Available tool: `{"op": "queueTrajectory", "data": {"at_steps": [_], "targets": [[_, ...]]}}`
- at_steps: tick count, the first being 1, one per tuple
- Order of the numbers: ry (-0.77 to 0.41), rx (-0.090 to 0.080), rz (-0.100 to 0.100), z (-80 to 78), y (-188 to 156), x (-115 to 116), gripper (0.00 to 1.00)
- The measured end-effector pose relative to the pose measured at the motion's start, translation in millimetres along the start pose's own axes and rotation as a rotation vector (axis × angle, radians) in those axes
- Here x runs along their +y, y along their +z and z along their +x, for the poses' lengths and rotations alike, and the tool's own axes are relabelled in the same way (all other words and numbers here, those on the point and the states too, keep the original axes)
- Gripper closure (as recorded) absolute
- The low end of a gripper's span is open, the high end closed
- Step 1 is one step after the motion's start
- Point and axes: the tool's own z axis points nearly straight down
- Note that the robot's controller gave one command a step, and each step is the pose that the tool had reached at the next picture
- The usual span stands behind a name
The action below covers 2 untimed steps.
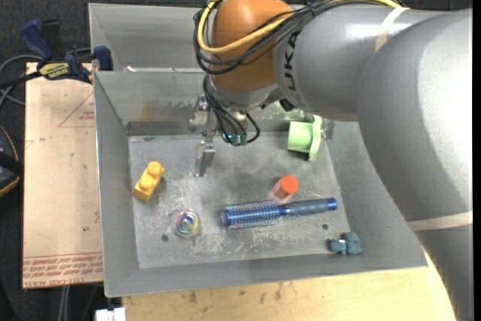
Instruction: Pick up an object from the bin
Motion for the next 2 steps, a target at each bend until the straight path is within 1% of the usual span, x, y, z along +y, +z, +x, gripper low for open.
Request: {"op": "queueTrajectory", "data": {"at_steps": [1,2], "targets": [[-0.223,-0.014,-0.002,30.6,63.7,83.6,0.0],[-0.332,-0.012,-0.001,30.5,37.3,99.1,0.0]]}}
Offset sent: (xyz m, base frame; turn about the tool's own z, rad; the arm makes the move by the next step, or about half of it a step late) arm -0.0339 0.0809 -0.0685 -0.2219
